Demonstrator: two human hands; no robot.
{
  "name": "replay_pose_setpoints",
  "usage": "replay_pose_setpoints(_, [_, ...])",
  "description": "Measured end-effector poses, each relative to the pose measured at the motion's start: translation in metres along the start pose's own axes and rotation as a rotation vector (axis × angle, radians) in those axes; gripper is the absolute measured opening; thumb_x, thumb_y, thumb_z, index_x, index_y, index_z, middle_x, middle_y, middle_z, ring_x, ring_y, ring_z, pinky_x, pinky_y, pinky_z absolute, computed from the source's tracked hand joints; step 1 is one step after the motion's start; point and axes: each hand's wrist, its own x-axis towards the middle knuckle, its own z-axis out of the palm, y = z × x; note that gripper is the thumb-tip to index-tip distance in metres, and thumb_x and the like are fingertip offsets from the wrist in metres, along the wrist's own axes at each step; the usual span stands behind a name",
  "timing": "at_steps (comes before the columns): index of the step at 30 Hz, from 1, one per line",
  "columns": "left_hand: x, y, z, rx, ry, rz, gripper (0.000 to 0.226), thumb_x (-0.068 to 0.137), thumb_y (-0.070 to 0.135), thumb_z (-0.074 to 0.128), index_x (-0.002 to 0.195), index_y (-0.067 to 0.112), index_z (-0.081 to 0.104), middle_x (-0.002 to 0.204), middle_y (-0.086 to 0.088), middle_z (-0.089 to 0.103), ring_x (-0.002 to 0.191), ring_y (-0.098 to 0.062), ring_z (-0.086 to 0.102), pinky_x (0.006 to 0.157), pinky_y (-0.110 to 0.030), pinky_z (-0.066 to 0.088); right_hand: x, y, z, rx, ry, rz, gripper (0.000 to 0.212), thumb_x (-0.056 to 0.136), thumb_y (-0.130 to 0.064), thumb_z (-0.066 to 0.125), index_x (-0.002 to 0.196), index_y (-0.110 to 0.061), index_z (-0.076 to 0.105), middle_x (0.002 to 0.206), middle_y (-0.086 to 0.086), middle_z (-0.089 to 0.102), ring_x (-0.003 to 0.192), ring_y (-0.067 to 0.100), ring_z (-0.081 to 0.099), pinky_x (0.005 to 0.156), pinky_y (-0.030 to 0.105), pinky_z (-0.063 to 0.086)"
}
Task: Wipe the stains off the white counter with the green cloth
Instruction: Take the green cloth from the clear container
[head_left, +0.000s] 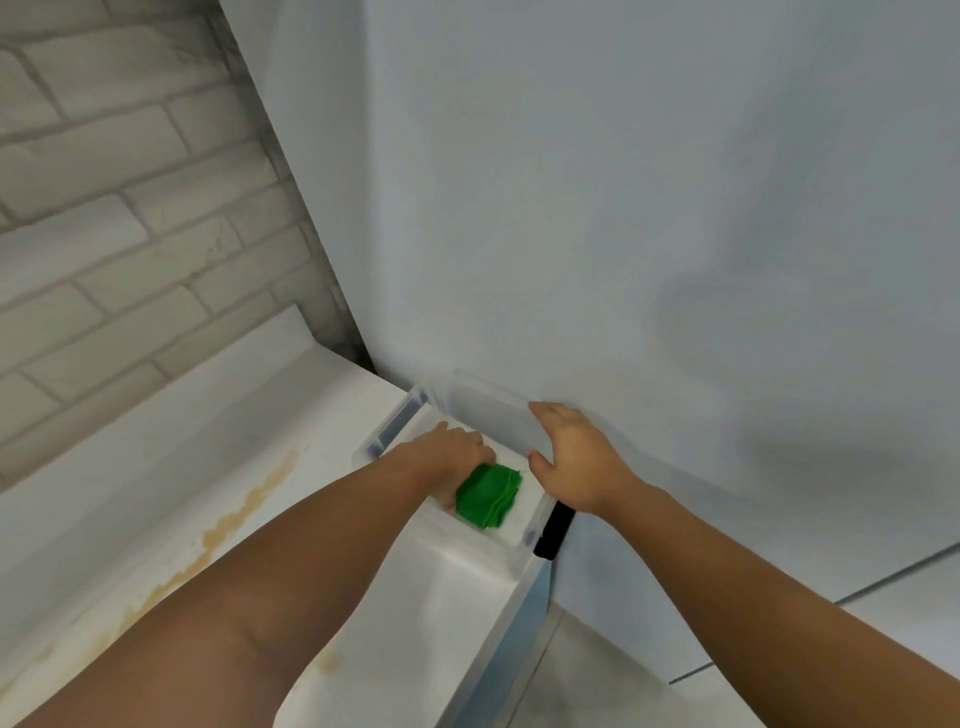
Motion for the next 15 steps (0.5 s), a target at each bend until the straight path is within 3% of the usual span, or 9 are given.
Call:
replay_pose_setpoints(3, [0.004, -0.001, 0.000, 0.025, 0.012, 0.000, 0.078, 0.075, 0.032, 0.078, 0.143, 0.027, 0.039, 0.133, -0.004, 0.052, 0.123, -0.027, 0.047, 0.114, -0.046, 0.024, -0.002, 0.000, 0.000, 0.004, 0.004, -0.003, 0.065, 0.095, -0.023, 0.057, 0.152, -0.007, 0.029, 0.153, 0.011, 0.037, 0.140, 0.027, 0.032, 0.116, 0.030, 0.022])
replay_pose_setpoints(8, [0.001, -0.003, 0.003, -0.186, 0.036, -0.050, 0.053, 0.081, 0.025, 0.073, 0.130, 0.029, 0.052, 0.121, -0.003, 0.059, 0.114, -0.025, 0.047, 0.095, -0.035, 0.043, -0.002, 0.000, -0.001, -0.003, -0.003, -0.001, 0.066, 0.095, -0.025, 0.056, 0.152, -0.008, 0.028, 0.153, 0.010, 0.036, 0.141, 0.026, 0.031, 0.117, 0.033, 0.025])
replay_pose_setpoints(15, [-0.021, -0.007, -0.018, -0.313, 0.173, -0.077, 0.035, 0.078, 0.027, 0.075, 0.108, 0.021, 0.056, 0.101, 0.001, 0.058, 0.089, -0.018, 0.056, 0.073, -0.028, 0.045, 0.000, -0.006, -0.007, -0.122, -0.006, -0.028, 0.069, 0.093, -0.034, 0.057, 0.152, -0.011, 0.030, 0.150, 0.008, 0.041, 0.135, 0.027, 0.037, 0.112, 0.038, 0.033])
